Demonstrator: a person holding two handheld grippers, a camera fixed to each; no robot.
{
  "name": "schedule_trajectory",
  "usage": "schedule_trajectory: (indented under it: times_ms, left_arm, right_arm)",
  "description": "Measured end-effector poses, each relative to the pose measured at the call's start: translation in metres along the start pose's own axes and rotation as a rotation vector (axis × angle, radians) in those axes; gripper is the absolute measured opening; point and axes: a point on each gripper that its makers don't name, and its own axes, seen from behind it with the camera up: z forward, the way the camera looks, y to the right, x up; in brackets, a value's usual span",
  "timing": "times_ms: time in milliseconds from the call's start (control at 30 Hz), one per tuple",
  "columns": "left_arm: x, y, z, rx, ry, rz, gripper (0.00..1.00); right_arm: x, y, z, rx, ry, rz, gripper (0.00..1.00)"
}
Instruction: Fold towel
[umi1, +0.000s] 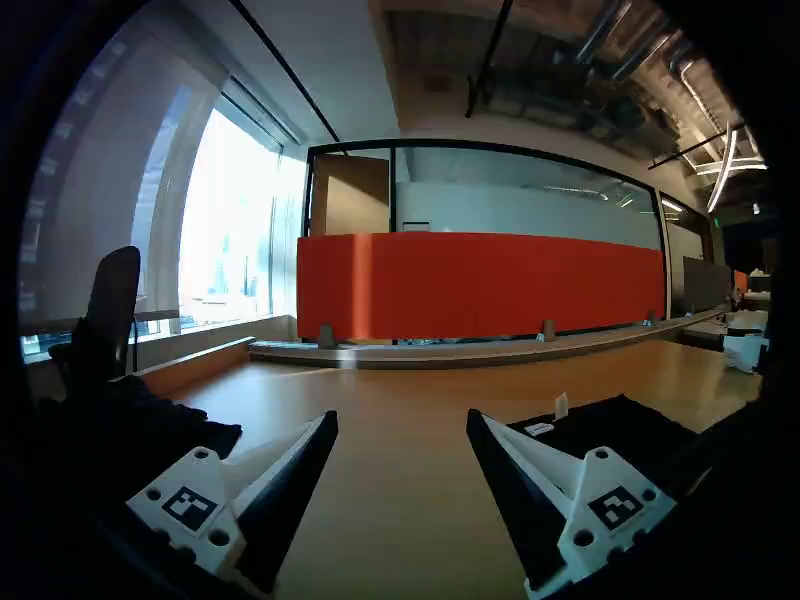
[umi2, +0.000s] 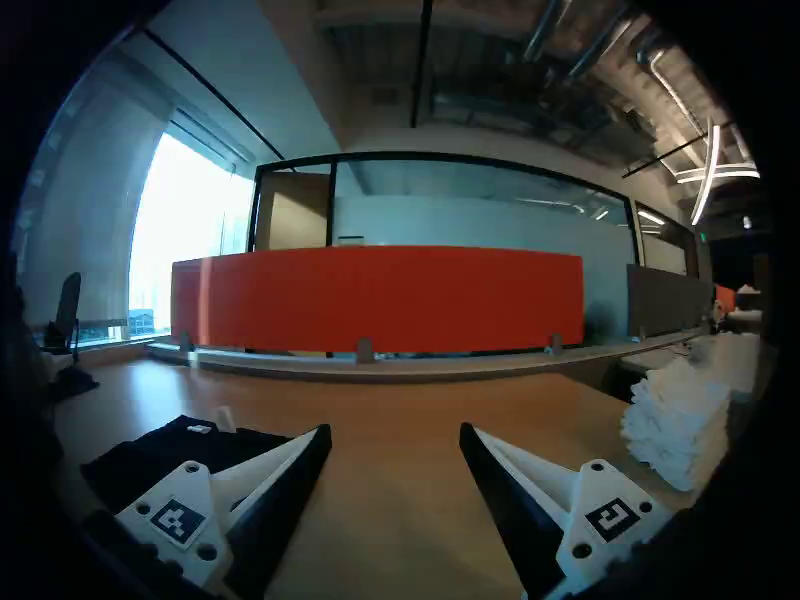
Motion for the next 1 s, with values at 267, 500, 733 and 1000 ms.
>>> schedule_trajectory:
  times_ms: [267, 500, 733, 1000]
  left_arm:
    - [0.021, 0.0, -0.002, -0.001, 0.0, -0.011, 0.96]
    - [0.08, 0.0, -0.004, -0.007, 0.003, 0.001, 0.96]
    - [0.142, -0.005, -0.006, -0.004, -0.005, 0.009, 0.96]
    - [0.19, -0.003, -0.01, -0.031, -0.029, 0.034, 0.96]
  right_arm:
    - [0.02, 0.003, 0.0, -0.009, 0.005, 0.026, 1.0]
    - [0.073, 0.003, -0.006, -0.014, -0.003, 0.029, 1.0]
    - [0.137, 0.003, -0.01, -0.023, 0.001, 0.019, 1.0]
    - [0.193, -0.002, -0.017, -0.012, -0.009, -0.017, 1.0]
